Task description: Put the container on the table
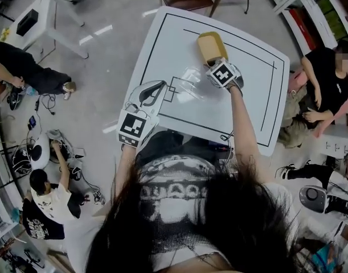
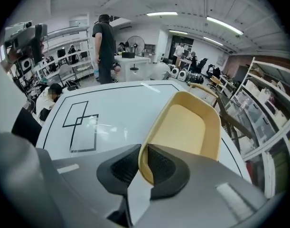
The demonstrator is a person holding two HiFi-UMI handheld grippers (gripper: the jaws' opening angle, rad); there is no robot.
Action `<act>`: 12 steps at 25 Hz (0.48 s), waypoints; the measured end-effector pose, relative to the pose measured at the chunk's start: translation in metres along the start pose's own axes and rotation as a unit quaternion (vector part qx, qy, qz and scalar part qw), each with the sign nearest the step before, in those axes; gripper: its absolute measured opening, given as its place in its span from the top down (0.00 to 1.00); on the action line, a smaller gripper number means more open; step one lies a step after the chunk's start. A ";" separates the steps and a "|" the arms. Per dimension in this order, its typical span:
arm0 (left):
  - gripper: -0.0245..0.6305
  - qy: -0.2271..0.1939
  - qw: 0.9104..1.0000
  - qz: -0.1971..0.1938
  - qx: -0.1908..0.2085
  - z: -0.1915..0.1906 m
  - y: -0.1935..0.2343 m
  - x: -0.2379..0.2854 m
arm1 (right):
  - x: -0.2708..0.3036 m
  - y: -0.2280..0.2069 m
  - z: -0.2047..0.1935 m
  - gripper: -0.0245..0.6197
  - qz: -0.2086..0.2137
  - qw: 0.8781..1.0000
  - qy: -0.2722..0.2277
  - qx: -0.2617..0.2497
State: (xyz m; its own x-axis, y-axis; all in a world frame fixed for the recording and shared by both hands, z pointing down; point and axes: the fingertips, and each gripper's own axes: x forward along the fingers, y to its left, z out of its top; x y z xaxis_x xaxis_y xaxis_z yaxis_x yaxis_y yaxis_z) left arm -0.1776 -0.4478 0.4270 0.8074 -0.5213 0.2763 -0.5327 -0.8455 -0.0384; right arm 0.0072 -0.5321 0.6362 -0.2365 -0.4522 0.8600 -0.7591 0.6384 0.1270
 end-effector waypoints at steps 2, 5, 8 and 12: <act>0.96 0.001 1.000 -0.003 0.002 0.001 0.000 -0.002 | -0.004 -0.001 0.004 0.84 -0.013 1.000 -0.010 0.006; 0.96 -0.001 1.000 -0.009 0.004 0.005 -0.001 -0.002 | -0.019 -0.001 0.012 0.76 -0.029 0.999 -0.040 0.019; 0.96 -0.002 1.000 -0.020 0.005 0.004 -0.006 0.000 | -0.047 0.007 0.021 0.77 -0.044 0.995 -0.085 0.036; 0.96 0.000 0.999 -0.039 0.004 0.000 -0.014 0.007 | -0.086 0.032 0.026 0.77 -0.052 0.985 -0.146 0.073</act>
State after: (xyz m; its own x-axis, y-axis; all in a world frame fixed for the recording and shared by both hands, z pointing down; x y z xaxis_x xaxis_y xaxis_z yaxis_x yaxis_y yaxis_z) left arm -0.1640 -0.4394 0.4301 0.8465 -0.4529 0.2797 -0.4655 -0.8847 -0.0239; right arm -0.0127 -0.4897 0.5536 -0.3009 -0.6838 0.6648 -0.8629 0.4920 0.1155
